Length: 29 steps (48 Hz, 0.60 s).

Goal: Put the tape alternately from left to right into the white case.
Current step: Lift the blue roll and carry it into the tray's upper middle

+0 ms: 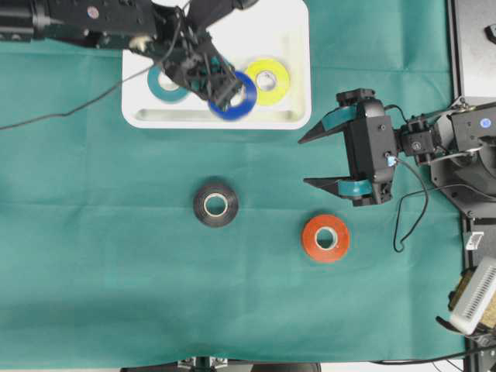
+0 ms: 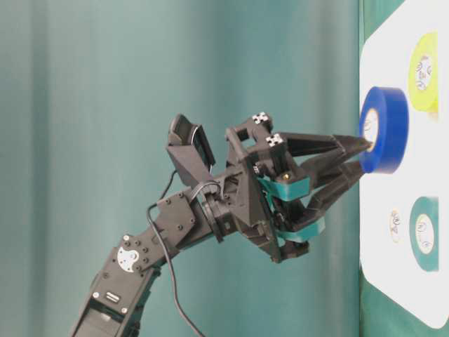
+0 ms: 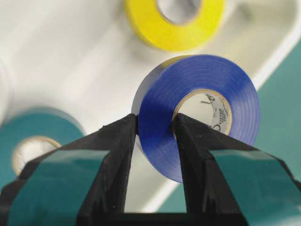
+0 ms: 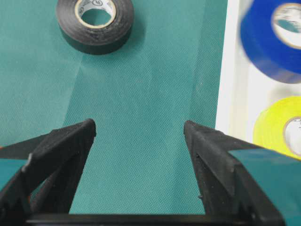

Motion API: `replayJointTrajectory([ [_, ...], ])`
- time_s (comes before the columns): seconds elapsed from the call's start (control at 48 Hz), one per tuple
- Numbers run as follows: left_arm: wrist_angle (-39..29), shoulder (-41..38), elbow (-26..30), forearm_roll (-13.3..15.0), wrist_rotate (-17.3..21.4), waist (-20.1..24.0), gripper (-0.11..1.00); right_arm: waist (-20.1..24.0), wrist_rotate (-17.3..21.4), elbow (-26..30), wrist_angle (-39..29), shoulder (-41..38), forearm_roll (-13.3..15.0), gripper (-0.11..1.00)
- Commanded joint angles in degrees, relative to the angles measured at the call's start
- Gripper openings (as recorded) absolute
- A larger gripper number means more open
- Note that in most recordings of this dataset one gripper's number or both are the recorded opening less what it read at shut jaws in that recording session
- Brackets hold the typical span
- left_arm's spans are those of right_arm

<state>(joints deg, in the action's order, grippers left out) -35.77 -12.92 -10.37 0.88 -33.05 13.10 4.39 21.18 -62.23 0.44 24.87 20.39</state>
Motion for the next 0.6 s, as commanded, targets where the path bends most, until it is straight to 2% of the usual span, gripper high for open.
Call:
replayJointTrajectory([
  [0.0,1.5,2.7,0.6,-0.2,1.1,1.7,-0.03,0.2,0.1,0.4,0.5,0.6,-0.2,0.80],
  [0.292,3.6,2.2,0.2,-0.2,2.5,6.4,-0.03,0.2,0.1,0.4,0.6,0.6,-0.2,0.80],
  [0.583,5.0,1.5,0.0,0.0,7.2,8.1,-0.03,0.2,0.1,0.4,0.6,0.6,-0.2,0.80],
])
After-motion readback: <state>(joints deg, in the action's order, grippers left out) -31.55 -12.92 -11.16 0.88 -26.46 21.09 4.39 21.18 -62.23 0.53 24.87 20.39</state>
